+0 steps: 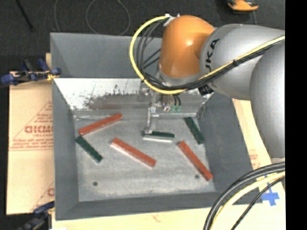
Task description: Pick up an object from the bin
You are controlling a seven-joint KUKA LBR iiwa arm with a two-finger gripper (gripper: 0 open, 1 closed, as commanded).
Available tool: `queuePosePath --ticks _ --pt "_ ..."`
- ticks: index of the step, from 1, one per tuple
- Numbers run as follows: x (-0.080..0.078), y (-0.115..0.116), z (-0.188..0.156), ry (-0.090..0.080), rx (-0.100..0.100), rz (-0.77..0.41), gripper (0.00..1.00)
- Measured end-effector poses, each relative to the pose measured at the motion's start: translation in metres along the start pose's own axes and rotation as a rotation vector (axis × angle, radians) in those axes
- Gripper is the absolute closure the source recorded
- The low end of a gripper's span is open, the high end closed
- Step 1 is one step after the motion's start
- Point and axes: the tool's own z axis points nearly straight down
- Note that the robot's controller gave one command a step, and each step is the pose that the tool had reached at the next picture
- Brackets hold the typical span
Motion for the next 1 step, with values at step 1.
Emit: queuePosePath --ticks 1 --pt "0.0107 0.0043 0.1088 0.009 0.000 0.031 0.00"
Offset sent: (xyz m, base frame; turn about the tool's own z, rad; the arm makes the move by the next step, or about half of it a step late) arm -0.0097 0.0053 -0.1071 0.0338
